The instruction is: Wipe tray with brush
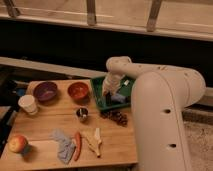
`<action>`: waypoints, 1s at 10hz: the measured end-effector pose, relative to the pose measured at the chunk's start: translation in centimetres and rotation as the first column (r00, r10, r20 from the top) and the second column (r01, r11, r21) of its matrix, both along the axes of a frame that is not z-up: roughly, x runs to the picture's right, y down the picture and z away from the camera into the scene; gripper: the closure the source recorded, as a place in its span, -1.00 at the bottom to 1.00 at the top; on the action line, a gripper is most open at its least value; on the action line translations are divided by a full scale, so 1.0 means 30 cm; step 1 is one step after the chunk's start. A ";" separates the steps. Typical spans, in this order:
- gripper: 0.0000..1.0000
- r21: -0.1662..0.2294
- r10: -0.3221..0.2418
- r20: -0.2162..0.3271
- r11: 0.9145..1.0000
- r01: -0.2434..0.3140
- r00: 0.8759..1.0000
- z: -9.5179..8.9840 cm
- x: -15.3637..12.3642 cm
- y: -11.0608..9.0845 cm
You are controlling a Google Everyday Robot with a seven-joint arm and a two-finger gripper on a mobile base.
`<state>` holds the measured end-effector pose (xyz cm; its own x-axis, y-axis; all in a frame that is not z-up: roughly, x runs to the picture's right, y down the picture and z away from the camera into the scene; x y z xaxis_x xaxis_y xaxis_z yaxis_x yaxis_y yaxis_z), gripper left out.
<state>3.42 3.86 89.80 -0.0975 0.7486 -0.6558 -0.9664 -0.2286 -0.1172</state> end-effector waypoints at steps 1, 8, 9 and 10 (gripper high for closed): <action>1.00 -0.005 0.013 -0.020 1.000 -0.013 1.000 0.031 0.018 -0.018; 1.00 0.021 0.040 0.030 0.999 -0.041 0.999 0.088 -0.065 -0.057; 1.00 0.023 0.040 0.047 0.999 -0.042 0.998 0.069 -0.078 -0.043; 1.00 0.024 0.038 0.055 0.999 -0.040 0.998 0.052 -0.085 -0.033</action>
<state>0.88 2.88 91.36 -0.0915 0.7610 -0.6423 -0.9489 -0.2623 -0.1755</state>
